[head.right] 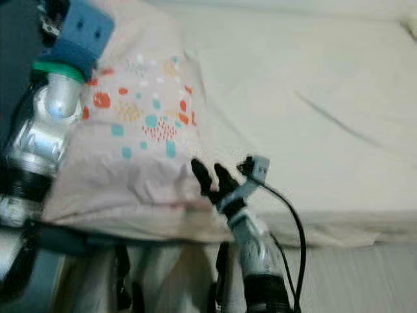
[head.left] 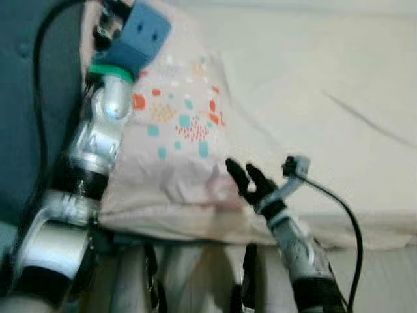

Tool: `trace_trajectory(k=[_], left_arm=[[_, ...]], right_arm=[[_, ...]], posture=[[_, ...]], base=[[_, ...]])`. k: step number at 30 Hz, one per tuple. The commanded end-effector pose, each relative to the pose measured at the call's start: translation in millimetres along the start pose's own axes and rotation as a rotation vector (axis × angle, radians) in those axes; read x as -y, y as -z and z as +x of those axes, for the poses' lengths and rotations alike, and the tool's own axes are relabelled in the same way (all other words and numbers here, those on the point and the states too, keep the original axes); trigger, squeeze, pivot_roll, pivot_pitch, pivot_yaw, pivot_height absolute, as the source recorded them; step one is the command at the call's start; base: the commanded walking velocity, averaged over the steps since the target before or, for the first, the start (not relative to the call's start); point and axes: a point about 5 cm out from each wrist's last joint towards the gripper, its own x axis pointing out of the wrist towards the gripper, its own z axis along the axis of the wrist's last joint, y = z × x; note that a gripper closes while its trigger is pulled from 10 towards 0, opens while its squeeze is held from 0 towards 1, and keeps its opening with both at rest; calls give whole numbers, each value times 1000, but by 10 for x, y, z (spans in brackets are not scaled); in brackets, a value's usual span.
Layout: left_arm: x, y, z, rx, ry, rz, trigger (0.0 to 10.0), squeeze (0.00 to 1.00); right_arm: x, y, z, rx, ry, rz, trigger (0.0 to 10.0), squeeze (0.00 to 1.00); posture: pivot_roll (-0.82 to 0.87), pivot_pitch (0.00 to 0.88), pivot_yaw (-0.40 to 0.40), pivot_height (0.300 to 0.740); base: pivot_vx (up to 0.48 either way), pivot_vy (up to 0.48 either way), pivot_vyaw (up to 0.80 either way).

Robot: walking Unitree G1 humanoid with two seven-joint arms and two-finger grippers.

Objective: Clean up the room

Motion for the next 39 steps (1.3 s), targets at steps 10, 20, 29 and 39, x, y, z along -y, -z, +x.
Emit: trace_trajectory(k=[10, 20, 29, 39], left_arm=[[227, 295, -497, -214, 72, -265, 10000, 0], [-60, -307, -390, -21, 49, -305, 10000, 0], [-198, -439, -382, -11, 11, -297, 10000, 0], [-218, -500, -372, -18, 4, -274, 10000, 0]], right_arm=[[315, -361, 5, 99, 250, -278, 10000, 1000], [91, -142, 447, -81, -60, 284, 10000, 1000], [192, 176, 396, -185, 101, 395, 10000, 1000], [239, 218, 418, -305, 188, 228, 10000, 0]], posture=[[78, 234, 18, 575], [116, 251, 13, 575], [168, 271, 20, 575], [177, 268, 9, 575]], base=[[0, 0, 0], [0, 0, 0], [0, 0, 0], [0, 0, 0]])
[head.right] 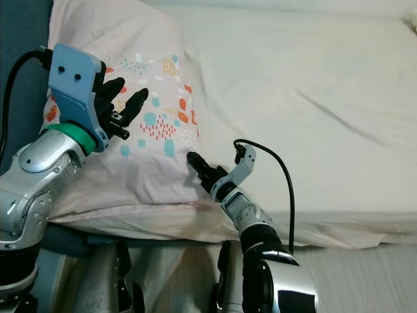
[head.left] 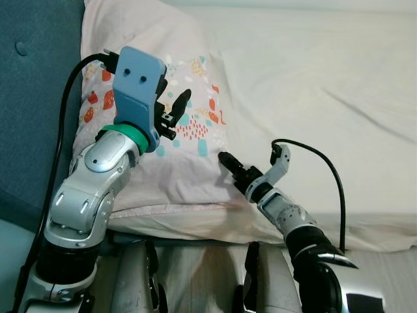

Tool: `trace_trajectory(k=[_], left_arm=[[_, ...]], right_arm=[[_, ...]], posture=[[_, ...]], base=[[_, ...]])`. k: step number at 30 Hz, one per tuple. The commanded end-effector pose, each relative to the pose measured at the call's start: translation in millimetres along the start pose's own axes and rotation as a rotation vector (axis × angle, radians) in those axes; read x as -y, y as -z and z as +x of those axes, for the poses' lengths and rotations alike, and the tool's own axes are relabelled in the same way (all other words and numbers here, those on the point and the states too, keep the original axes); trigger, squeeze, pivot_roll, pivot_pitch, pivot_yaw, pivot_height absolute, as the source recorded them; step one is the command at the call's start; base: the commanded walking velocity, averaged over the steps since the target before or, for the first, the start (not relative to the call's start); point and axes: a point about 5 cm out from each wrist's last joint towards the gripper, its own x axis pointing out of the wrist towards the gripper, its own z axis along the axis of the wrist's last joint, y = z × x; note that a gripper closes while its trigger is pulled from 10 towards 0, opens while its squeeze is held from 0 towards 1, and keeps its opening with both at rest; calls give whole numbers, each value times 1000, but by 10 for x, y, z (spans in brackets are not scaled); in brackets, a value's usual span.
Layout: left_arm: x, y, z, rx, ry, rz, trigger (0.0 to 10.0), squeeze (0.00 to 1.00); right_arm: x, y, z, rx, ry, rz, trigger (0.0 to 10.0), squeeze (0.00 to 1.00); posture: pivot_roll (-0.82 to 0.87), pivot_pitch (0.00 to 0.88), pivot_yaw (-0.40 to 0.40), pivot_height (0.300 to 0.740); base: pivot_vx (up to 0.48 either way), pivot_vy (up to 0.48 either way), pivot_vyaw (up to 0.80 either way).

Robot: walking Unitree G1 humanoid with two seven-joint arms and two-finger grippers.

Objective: Clean up the room

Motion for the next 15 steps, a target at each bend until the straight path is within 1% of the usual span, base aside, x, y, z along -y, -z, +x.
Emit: trace_trajectory(k=[1, 2, 3, 5, 6, 8, 10, 11, 12, 13, 14, 15], left_arm=[[-17, -35, -36, -8, -14, 12, 10000, 0], [-17, -35, -36, -8, -14, 12, 10000, 0], [-23, -28, -49, -17, -19, 17, 10000, 0], [-24, -19, -59, -25, -21, 18, 10000, 0], [-29, -23, -61, -25, -25, 17, 10000, 0], [-38, -28, -60, -26, -31, 18, 10000, 0], [-38, -28, -60, -26, -31, 18, 10000, 0], [-43, -30, -64, -28, -37, 18, 10000, 0], [-43, -30, -64, -28, -37, 18, 10000, 0], [-44, -30, -67, -30, -39, 18, 10000, 0], [-44, -30, -67, -30, -39, 18, 10000, 0], [-47, -30, -74, -31, -44, 16, 10000, 0]], right_arm=[[139, 114, -49, -77, 109, -68, 10000, 0], [139, 114, -49, -77, 109, -68, 10000, 0], [166, 126, -53, -94, 151, -98, 10000, 0], [158, 162, -43, -107, 162, -72, 10000, 0], [169, 194, -43, -122, 198, -95, 10000, 0], [178, 246, -40, -144, 242, -111, 10000, 0], [178, 246, -40, -144, 242, -111, 10000, 0], [129, 278, -13, -144, 222, -59, 10000, 0], [129, 278, -13, -144, 222, -59, 10000, 0], [91, 284, 5, -138, 189, -20, 10000, 0], [91, 284, 5, -138, 189, -20, 10000, 0], [-15, 288, 46, -133, 87, 40, 7686, 0]], posture=[[180, 271, 9, 575], [180, 271, 9, 575], [180, 271, 9, 575], [188, 270, 6, 575], [188, 270, 6, 575], [197, 272, 6, 575], [197, 272, 6, 575], [203, 276, 4, 575], [203, 276, 4, 575], [203, 276, 4, 575], [203, 276, 4, 575], [203, 276, 4, 575]], base=[[0, 0, 0], [0, 0, 0], [0, 0, 0], [0, 0, 0], [0, 0, 0], [0, 0, 0], [0, 0, 0], [0, 0, 0], [0, 0, 0], [0, 0, 0], [0, 0, 0], [0, 0, 0]])
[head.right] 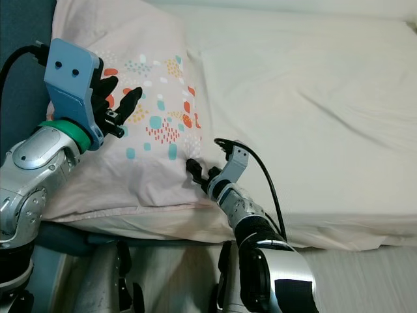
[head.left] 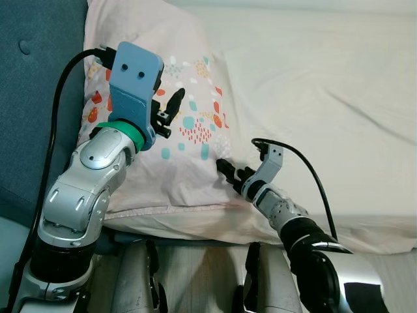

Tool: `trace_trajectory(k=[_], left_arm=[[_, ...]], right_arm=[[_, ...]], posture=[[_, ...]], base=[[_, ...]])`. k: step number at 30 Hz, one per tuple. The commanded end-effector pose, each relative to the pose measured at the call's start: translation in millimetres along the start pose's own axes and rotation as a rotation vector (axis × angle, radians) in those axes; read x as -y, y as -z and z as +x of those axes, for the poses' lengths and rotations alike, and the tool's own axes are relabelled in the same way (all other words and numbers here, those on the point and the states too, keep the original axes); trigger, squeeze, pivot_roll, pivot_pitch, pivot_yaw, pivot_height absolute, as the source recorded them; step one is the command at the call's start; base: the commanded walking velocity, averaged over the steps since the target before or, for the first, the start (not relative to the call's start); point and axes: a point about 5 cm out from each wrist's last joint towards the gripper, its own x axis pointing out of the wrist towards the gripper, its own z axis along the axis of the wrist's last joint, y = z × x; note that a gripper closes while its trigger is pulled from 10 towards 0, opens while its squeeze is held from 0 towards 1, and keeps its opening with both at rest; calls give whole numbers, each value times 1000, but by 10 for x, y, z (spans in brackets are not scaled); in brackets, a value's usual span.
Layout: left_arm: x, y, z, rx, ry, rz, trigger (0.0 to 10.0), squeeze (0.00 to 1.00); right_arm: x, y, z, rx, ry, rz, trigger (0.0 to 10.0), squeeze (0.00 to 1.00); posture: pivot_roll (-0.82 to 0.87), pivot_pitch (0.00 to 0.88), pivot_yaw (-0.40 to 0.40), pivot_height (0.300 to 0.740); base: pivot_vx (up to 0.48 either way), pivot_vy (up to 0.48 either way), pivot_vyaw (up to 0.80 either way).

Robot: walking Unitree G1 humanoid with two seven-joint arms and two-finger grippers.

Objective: Clean up the room

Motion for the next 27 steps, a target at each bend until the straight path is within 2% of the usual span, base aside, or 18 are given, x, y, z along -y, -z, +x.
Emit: trace_trajectory(k=[1, 2, 3, 7, 19, 20, 21, 23, 27], left_arm=[[1, -15, -49, 4, -5, 1, 10000, 0], [1, -15, -49, 4, -5, 1, 10000, 0], [-15, -18, -62, 0, -13, 1, 10000, 0], [-43, -19, -76, -8, -26, 3, 10000, 0], [-33, 11, -40, -28, -33, -2, 10000, 0], [-44, 26, -42, -35, -41, -4, 10000, 0], [-44, 26, -42, -35, -41, -4, 10000, 0], [-49, 34, -42, -39, -46, -7, 10000, 0], [-51, 43, -29, -44, -49, -11, 10000, 0]], right_arm=[[-77, 192, 11, -68, -99, 96, 3412, 0], [-77, 192, 11, -68, -99, 96, 3412, 0], [-153, 182, 26, -69, -173, 113, 0, 0], [-192, 158, 28, -59, -225, 130, 0, 0], [36, 88, -51, -18, -122, 97, 0, 0], [6, 152, -61, -63, -189, 24, 0, 0], [6, 152, -61, -63, -189, 24, 0, 0], [-47, 245, -72, -111, -281, -23, 0, 0], [-44, 290, -97, -120, -324, -14, 0, 0]], posture=[[225, 283, 2, 575], [225, 283, 2, 575], [228, 285, 1, 575], [225, 286, 3, 575], [201, 274, 18, 575], [198, 273, 18, 575], [198, 273, 18, 575], [193, 272, 18, 575], [183, 273, 18, 575]], base=[[0, 0, 0], [0, 0, 0], [0, 0, 0], [0, 0, 0], [0, 0, 0], [0, 0, 0], [0, 0, 0], [0, 0, 0], [0, 0, 0]])
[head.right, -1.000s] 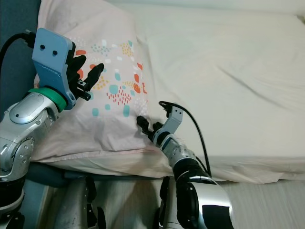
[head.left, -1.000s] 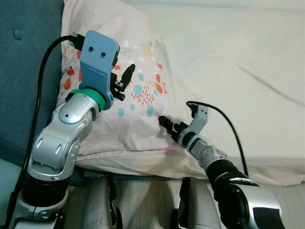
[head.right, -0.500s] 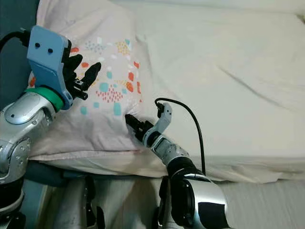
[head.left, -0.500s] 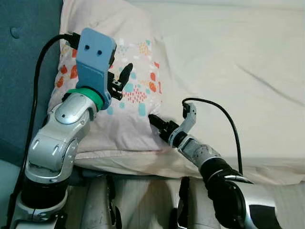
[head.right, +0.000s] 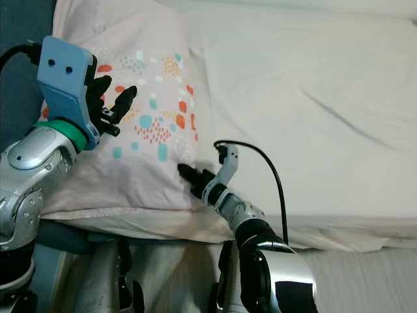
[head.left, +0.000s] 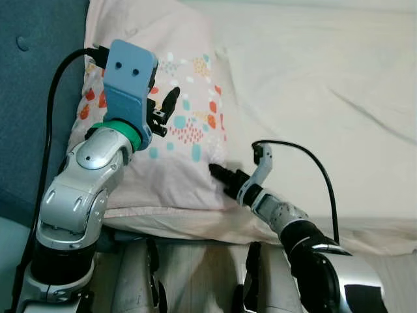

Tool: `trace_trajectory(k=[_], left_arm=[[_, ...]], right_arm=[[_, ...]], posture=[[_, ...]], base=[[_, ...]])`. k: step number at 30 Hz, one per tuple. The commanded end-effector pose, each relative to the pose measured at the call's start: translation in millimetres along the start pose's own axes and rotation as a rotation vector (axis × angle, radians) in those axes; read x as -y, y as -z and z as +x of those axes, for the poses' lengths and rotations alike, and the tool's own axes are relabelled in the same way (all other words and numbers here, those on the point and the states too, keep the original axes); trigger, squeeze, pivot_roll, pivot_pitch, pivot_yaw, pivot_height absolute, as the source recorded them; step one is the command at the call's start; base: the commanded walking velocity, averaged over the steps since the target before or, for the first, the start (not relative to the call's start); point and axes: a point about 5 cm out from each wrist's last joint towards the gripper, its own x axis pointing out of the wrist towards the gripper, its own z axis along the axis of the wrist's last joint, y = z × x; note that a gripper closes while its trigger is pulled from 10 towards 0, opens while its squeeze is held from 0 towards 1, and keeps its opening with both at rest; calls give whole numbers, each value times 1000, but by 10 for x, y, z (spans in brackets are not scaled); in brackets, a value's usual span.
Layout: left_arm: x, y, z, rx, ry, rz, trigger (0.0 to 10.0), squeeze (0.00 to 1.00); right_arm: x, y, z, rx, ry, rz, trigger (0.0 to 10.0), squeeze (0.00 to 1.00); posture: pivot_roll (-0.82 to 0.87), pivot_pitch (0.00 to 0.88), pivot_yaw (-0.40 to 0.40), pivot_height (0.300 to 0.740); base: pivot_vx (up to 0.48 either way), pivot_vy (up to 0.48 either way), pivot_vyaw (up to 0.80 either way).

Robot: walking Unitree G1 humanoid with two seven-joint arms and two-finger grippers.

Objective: Clean up the room

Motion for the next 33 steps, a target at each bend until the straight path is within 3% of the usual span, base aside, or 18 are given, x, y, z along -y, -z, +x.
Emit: trace_trajectory(k=[1, 5, 6, 10, 12, 19, 28, 29, 30, 31, 32, 33], left_arm=[[-8, 56, 5, -30, -8, -4, 10000, 0], [-6, 58, 11, -30, -8, -8, 10000, 0], [3, 63, 15, -30, -5, -9, 10000, 0], [7, 68, 18, -31, -5, -12, 10000, 0], [20, 89, 14, -35, -5, -15, 10000, 0], [31, 97, 17, -37, -3, -19, 10000, 0], [38, 101, 21, -37, -1, -22, 10000, 0], [43, 102, 22, -37, -1, -23, 10000, 0], [43, 102, 22, -37, -1, -23, 10000, 0], [65, 106, 21, -35, 10, -24, 10000, 0], [65, 106, 21, -35, 10, -24, 10000, 0], [76, 108, 21, -34, 17, -26, 10000, 51]], right_arm=[[34, 150, -40, -34, -9, 41, 0, 0], [68, 139, -70, -21, 6, 50, 0, 0], [89, 153, -96, -38, 7, 16, 0, 0], [37, 225, -86, -87, -55, -45, 0, 0], [-73, 354, -92, -127, -176, -95, 0, 0], [-170, 518, -117, -177, -245, -159, 0, 0], [-28, 415, -185, -120, -82, -190, 0, 0], [61, 324, -221, -75, 17, -194, 8863, 0], [61, 324, -221, -75, 17, -194, 8863, 0], [273, 92, -349, 59, 241, -198, 10000, 0], [273, 92, -349, 59, 241, -198, 10000, 0], [353, 8, -417, 110, 331, -198, 10000, 0]], posture=[[183, 273, 18, 575], [183, 273, 18, 575], [170, 264, 22, 575], [170, 264, 22, 575], [156, 262, 13, 575], [156, 262, 13, 575], [138, 266, 12, 575], [135, 267, 4, 575], [135, 267, 4, 575], [135, 267, 4, 575], [135, 267, 4, 575], [135, 267, 4, 575]], base=[[0, 0, 0], [0, 0, 0], [0, 0, 0], [0, 0, 0], [0, 0, 0], [0, 0, 0], [0, 0, 0], [0, 0, 0], [0, 0, 0], [0, 0, 0], [0, 0, 0], [0, 0, 0]])
